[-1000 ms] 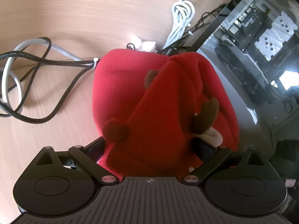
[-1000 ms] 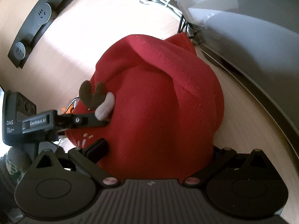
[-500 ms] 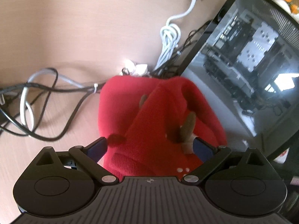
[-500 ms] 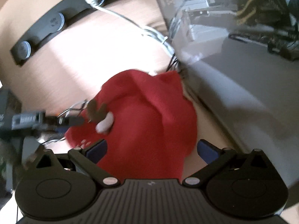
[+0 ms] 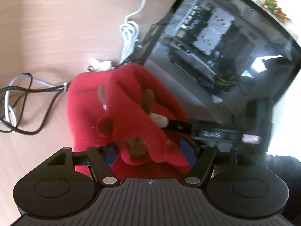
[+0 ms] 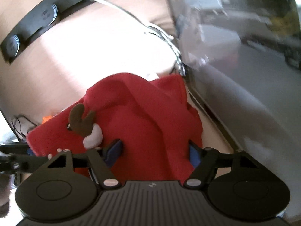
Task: Fold clothes
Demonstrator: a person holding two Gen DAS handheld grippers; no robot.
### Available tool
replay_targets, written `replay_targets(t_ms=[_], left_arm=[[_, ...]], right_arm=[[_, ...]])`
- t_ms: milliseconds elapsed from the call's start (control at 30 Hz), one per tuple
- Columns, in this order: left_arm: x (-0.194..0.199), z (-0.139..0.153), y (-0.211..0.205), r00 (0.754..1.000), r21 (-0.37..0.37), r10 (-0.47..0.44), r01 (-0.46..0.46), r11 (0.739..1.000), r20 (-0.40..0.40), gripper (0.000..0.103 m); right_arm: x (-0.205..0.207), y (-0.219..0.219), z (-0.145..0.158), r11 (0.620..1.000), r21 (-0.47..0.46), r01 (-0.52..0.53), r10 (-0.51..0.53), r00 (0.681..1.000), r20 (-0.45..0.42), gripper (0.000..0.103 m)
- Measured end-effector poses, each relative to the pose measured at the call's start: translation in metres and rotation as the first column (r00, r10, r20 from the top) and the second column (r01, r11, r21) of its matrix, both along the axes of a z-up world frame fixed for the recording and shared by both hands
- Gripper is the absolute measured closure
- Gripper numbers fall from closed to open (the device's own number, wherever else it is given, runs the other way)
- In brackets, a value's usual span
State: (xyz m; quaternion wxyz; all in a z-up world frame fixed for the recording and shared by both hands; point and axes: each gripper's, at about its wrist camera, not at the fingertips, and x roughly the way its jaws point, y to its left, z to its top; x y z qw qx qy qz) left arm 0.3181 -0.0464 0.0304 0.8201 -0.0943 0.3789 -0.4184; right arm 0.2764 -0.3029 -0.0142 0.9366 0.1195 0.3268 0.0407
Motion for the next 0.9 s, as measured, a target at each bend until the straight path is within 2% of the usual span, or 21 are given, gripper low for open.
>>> replay_targets(t_ms=[100,167,233,333,467,533,633,767,800,900], left_arm=[[-0.004,-0.005,0.001,1.000,0.035,-0.003,0.003,0.999,0.002,0.026],[-0.001,-0.012,0.005,0.999,0.073,0.039,-0.038,0.997,-0.009,0.026],[0.004,-0.015,0.013,0.995,0.095,0.095,-0.094,0.991,-0.008,0.023],[0.013,-0.019,0.019,0.988,0.145,0.152,-0.152,0.978,0.010,0.022],[0.020,-0.033,0.013,0.986,0.250,0.162,-0.164,0.954,0.028,0.020],[0.021,-0.039,0.011,0.987,0.267,0.161,-0.162,0.950,0.023,0.020],[0.022,-0.042,0.008,0.986,0.283,0.162,-0.164,0.945,0.031,0.017],[0.023,-0.044,0.008,0.986,0.298,0.162,-0.165,0.940,0.034,0.016],[0.023,-0.044,0.008,0.986,0.300,0.163,-0.166,0.939,0.036,0.016],[0.024,-0.045,0.007,0.986,0.303,0.165,-0.168,0.938,0.036,0.015]], right_arm=[[0.005,0.028,0.001,0.987,-0.150,-0.059,0.061,0.998,0.005,0.030],[0.007,0.043,-0.005,0.964,-0.248,-0.098,0.100,0.995,-0.007,0.028],[0.008,0.047,-0.005,0.953,-0.279,-0.117,0.119,0.993,-0.012,0.027],[0.005,0.042,0.002,0.954,-0.272,-0.123,0.123,0.992,-0.016,0.026],[-0.008,0.038,0.023,0.966,-0.245,-0.087,0.105,0.993,0.061,0.026],[-0.007,0.041,0.032,0.973,-0.211,-0.088,0.111,0.989,0.095,0.026],[0.013,0.048,0.024,0.981,-0.159,-0.110,0.122,0.990,0.068,0.026],[0.050,0.057,-0.011,0.978,-0.192,-0.079,0.076,0.997,-0.019,0.019],[0.055,0.055,-0.012,0.981,-0.179,-0.079,0.075,0.997,-0.030,0.016],[0.061,0.049,-0.004,0.985,-0.147,-0.086,0.081,0.996,-0.042,0.018]])
